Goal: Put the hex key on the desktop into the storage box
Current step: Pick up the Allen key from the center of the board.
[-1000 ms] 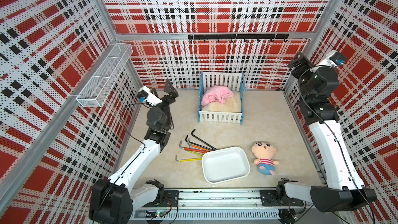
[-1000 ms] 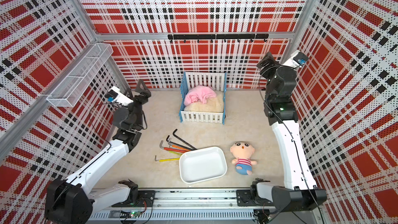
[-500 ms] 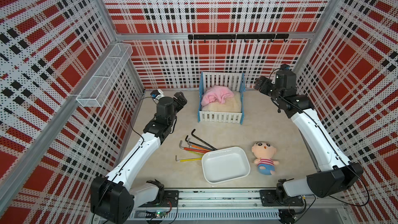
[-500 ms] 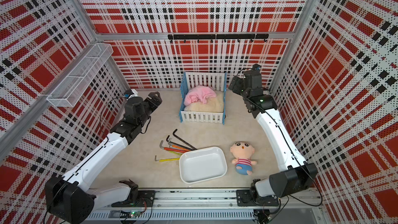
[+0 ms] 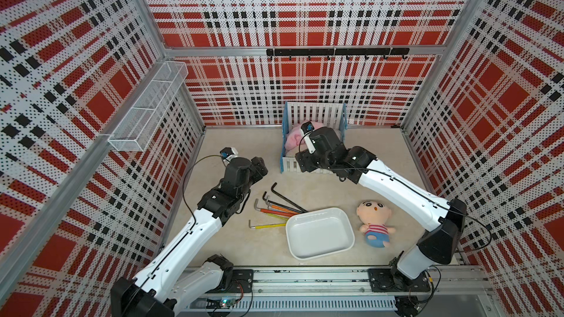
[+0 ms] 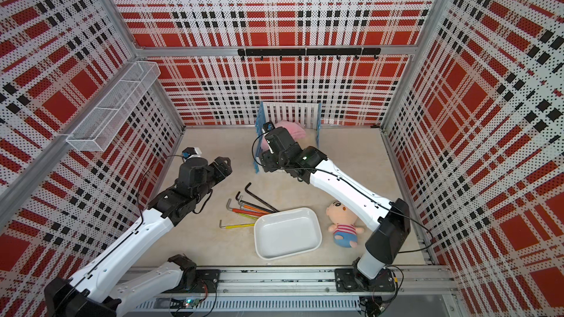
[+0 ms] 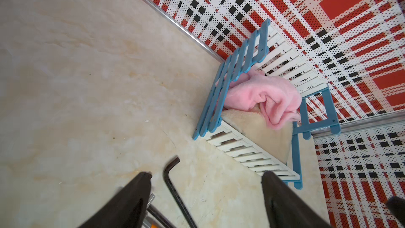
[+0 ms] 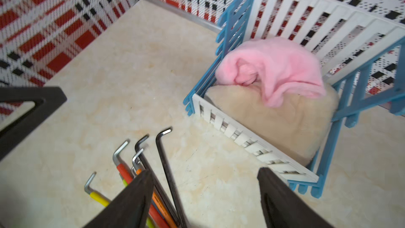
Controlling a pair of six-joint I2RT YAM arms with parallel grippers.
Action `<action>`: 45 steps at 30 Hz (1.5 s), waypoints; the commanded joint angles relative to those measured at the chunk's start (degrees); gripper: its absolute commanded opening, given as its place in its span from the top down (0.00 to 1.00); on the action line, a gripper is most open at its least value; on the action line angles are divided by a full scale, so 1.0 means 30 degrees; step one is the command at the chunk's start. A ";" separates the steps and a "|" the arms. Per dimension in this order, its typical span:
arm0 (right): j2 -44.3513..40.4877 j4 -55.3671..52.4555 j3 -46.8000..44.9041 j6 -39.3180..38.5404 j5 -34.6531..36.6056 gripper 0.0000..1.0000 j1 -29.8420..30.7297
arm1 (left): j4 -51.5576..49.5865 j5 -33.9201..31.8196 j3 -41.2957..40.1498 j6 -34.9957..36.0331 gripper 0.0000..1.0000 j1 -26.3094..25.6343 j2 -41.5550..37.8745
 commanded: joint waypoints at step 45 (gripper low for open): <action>1.5689 -0.7735 1.0652 -0.1390 -0.2552 0.56 0.2188 | -0.3044 0.1156 -0.2533 0.4425 0.21 0.2829 -0.7373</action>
